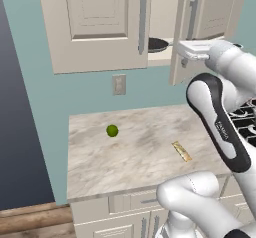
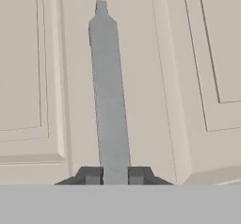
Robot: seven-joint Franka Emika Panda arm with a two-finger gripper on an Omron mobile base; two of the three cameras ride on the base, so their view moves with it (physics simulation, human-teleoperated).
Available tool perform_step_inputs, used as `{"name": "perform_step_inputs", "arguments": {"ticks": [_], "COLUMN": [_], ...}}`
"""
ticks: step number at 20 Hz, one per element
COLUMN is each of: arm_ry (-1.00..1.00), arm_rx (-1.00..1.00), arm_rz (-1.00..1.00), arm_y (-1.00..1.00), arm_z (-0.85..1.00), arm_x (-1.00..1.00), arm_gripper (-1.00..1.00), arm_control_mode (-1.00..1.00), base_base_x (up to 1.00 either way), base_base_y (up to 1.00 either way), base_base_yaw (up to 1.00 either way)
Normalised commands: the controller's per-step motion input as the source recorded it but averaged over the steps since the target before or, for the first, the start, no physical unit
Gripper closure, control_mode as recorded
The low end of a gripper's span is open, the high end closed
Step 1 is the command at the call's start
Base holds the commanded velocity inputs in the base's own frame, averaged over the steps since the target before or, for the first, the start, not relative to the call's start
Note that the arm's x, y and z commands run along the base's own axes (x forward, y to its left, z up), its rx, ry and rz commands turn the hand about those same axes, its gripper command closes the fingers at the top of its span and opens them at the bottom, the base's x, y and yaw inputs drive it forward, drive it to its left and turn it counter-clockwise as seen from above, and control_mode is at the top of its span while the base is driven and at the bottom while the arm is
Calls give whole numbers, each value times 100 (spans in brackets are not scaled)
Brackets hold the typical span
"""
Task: Pick the pan from the cabinet and place it on the stove. Then turn on the stove burner for the pan.
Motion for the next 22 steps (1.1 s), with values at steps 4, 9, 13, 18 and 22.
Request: {"name": "perform_step_inputs", "arguments": {"ticks": [4, 9, 13, 18, 22], "arm_ry": [3, -3, -9, -11, -5], "arm_rx": [0, 0, -3, -13, -24], "arm_rz": [6, 4, 4, 3, 0], "arm_y": [-12, -3, 2, 31, 65], "arm_z": [-22, -2, 1, 7, 10], "arm_x": [-38, -62, -97, -95, -32], "arm_gripper": [-100, -100, -100, -100, -100], "arm_control_mode": [-100, -100, -100, -100, -100], "base_base_x": [0, 0, 0, 0, 0], "base_base_y": [0, 0, 0, 0, 0], "base_base_yaw": [0, 0, 0, 0, 0]}}
